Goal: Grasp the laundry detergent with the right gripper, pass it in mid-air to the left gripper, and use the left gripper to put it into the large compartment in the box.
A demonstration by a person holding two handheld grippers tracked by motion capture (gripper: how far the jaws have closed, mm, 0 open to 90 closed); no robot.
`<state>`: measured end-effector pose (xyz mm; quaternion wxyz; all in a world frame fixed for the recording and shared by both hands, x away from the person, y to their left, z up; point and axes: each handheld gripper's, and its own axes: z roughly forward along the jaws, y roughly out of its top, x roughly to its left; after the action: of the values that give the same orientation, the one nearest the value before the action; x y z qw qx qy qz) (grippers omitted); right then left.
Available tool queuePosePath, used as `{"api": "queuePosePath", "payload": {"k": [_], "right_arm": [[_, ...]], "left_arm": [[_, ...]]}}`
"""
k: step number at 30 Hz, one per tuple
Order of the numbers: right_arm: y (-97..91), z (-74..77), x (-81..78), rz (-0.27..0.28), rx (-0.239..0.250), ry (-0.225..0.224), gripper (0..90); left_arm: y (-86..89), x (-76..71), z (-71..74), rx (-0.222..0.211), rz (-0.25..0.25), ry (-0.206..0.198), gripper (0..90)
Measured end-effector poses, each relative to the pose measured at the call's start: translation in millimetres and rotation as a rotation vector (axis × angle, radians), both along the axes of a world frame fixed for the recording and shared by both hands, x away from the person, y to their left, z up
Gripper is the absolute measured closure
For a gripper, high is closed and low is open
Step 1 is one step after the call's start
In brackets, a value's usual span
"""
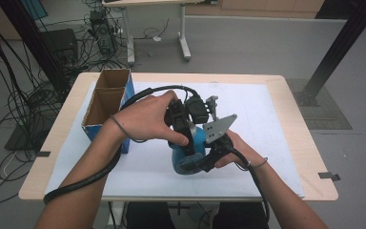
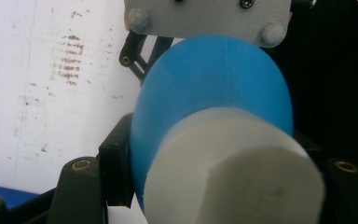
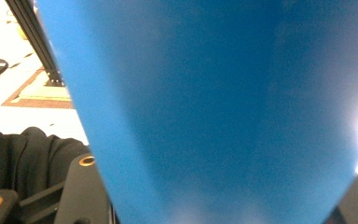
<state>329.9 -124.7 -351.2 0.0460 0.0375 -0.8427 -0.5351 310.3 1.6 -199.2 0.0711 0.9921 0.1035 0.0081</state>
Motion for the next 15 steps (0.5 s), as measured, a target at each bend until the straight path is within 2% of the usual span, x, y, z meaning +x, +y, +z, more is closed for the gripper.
{"api": "queuePosePath", "payload": {"k": [5,15], "right_arm": [[0.1,-0.1,-0.2,-0.002,0.001,0.001,41.7],[0.0,0.3,-0.5,-0.003,0.003,-0.002,41.7]], "left_arm": [[-0.1,-0.8,-0.3,-0.006,0.009,0.001,36.9],[-0.9,-0.7,0.6,0.008,-0.003,-0.002,36.9]]}}
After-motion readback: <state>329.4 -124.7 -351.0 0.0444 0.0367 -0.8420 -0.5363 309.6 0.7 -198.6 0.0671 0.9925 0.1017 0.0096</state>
